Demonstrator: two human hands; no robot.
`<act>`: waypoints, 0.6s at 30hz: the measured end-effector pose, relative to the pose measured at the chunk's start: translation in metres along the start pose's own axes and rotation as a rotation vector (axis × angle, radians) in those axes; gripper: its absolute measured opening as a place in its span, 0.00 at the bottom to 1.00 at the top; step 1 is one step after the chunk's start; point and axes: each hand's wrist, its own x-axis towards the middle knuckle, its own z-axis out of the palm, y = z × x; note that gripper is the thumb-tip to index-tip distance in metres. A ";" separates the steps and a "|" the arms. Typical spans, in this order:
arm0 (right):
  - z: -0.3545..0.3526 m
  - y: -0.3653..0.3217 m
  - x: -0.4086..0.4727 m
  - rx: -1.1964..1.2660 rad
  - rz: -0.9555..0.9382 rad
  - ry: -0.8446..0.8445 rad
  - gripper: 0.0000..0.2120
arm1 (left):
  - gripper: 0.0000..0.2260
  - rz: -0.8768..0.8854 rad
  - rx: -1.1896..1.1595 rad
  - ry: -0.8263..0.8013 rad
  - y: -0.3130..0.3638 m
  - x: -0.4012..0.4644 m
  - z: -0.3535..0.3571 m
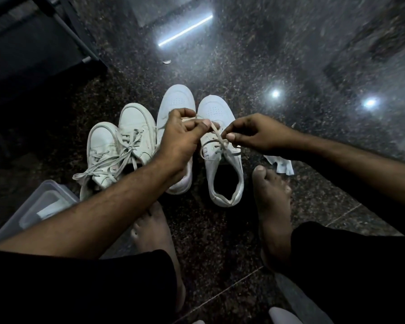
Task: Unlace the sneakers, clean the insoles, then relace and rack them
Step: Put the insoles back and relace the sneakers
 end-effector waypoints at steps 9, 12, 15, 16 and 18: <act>-0.011 0.021 -0.009 -0.656 0.169 0.258 0.05 | 0.04 0.123 0.429 0.233 -0.015 0.009 -0.019; -0.007 0.024 -0.014 -1.006 0.083 0.414 0.07 | 0.07 0.140 0.648 0.211 -0.020 0.009 -0.017; 0.005 0.019 -0.013 -0.920 0.097 0.384 0.10 | 0.14 0.122 0.841 0.094 -0.016 0.002 -0.013; 0.011 0.016 -0.012 -0.781 0.176 0.313 0.16 | 0.19 0.086 0.913 0.029 -0.015 -0.001 -0.011; 0.022 0.014 -0.009 -0.430 0.326 0.180 0.25 | 0.29 -0.015 0.957 -0.083 -0.014 -0.005 -0.008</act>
